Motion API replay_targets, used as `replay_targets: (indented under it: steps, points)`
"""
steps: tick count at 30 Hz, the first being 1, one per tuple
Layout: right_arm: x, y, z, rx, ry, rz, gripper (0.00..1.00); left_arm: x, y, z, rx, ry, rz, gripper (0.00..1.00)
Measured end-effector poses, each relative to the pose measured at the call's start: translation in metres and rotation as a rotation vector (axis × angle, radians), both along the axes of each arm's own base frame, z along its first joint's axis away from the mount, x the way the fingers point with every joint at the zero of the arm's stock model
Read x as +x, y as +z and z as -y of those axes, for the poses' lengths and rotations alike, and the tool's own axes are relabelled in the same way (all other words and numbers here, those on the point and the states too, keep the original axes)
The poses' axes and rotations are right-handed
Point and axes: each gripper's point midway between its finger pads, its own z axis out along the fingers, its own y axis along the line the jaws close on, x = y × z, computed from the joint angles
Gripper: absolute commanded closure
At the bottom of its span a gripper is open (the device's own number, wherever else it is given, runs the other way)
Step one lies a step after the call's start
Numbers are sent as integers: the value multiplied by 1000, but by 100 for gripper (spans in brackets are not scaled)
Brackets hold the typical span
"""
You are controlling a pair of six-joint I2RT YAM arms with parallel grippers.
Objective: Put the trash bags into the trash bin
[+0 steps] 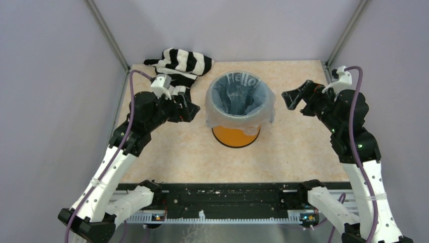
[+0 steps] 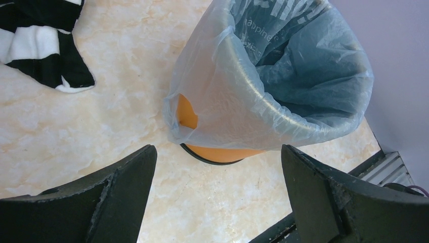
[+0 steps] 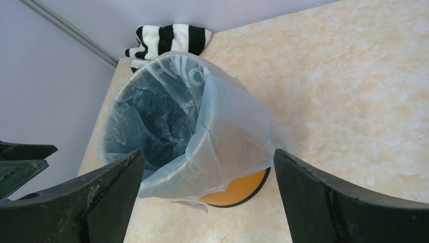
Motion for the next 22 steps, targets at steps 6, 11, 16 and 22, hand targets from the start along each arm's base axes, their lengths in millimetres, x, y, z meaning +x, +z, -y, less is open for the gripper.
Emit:
replay_targets:
  steps: [6,11,16,22]
  points:
    - [0,0,0,0,0,0,1,1,0,-1,2,7,1,2]
    - [0,0,0,0,0,0,1,1,0,-2,3,11,1,2]
    - [0,0,0,0,0,0,1,1,0,-2,3,11,1,2]
    - [0,0,0,0,0,-1,1,2,0,-2,5,15,1,2]
